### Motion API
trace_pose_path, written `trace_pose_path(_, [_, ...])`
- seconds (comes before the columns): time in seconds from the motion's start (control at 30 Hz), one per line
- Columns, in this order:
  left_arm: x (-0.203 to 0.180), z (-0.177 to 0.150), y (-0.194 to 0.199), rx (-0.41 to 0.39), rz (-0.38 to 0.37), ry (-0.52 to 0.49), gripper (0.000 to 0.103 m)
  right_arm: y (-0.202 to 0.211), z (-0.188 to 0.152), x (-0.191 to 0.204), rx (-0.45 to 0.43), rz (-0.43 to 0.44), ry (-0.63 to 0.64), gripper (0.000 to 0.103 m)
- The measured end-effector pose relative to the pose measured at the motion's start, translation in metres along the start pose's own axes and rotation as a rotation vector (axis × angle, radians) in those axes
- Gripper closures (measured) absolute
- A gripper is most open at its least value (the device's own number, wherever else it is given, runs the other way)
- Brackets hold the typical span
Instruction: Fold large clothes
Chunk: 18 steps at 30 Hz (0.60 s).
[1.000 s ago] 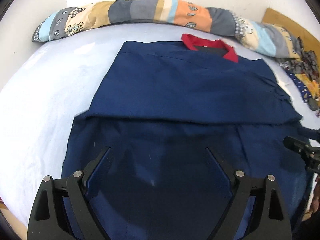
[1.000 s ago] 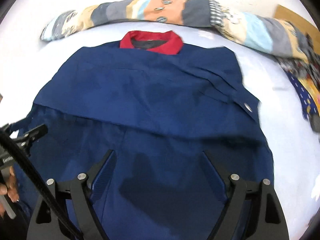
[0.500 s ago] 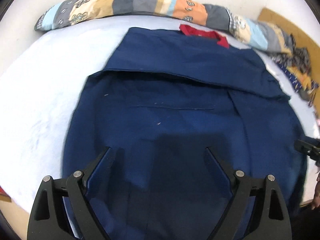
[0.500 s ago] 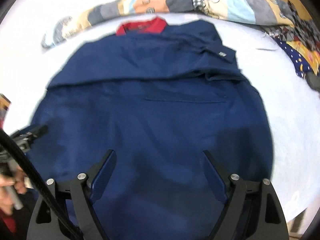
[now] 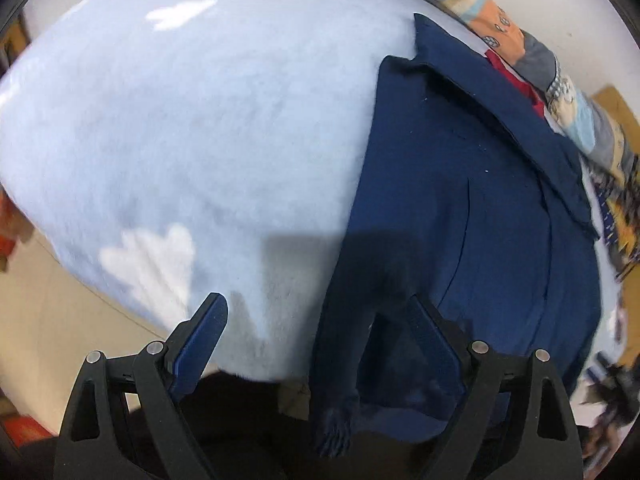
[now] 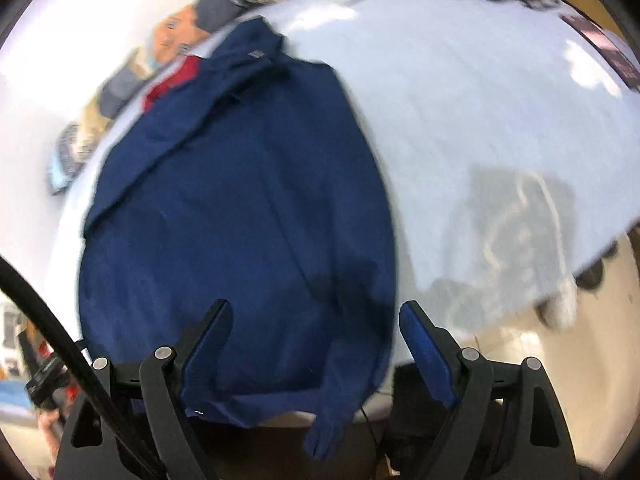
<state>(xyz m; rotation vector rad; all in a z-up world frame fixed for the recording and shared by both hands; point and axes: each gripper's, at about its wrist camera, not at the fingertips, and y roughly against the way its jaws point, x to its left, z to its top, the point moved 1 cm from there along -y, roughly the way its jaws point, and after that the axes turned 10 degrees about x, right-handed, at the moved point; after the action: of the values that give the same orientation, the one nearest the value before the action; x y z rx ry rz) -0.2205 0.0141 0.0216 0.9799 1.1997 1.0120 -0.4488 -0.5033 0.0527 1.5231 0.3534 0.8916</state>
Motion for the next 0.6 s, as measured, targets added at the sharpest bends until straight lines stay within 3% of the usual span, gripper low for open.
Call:
trace_pose_path(0.1, [0.002, -0.001, 0.003, -0.011, 0.009, -0.005, 0.013, -0.013, -0.014, -0.010, 0.058, -0.012, -0.097, 0.014])
trace_pose_path(0.27, [-0.007, -0.001, 0.001, -0.001, 0.001, -0.048, 0.013, -0.044, -0.031, -0.010, 0.145, -0.007, -0.145, 0.017])
trace_pose_path(0.3, [-0.009, -0.003, 0.001, 0.003, -0.002, -0.060, 0.013, -0.050, -0.033, -0.011, 0.162, 0.013, -0.155, 0.025])
trace_pose_path(0.33, [-0.010, -0.004, 0.002, 0.007, -0.009, -0.071, 0.013, -0.057, -0.036, -0.011, 0.181, 0.044, -0.157, 0.062])
trace_pose_path(0.37, [-0.011, -0.004, 0.001, 0.010, -0.013, -0.076, 0.013, -0.057, -0.038, -0.013, 0.172, 0.037, -0.158, 0.076])
trace_pose_path(0.43, [-0.010, -0.004, 0.002, 0.021, -0.048, -0.070, 0.013, -0.049, -0.041, -0.007, 0.142, 0.089, -0.127, 0.086])
trace_pose_path(0.5, [-0.006, -0.009, 0.003, 0.036, -0.080, -0.058, 0.013, -0.030, -0.045, 0.006, 0.096, 0.154, -0.069, 0.087])
trace_pose_path(0.6, [-0.010, -0.007, 0.001, 0.057, -0.094, -0.062, 0.013, -0.001, -0.048, 0.024, 0.051, 0.317, -0.015, 0.087])
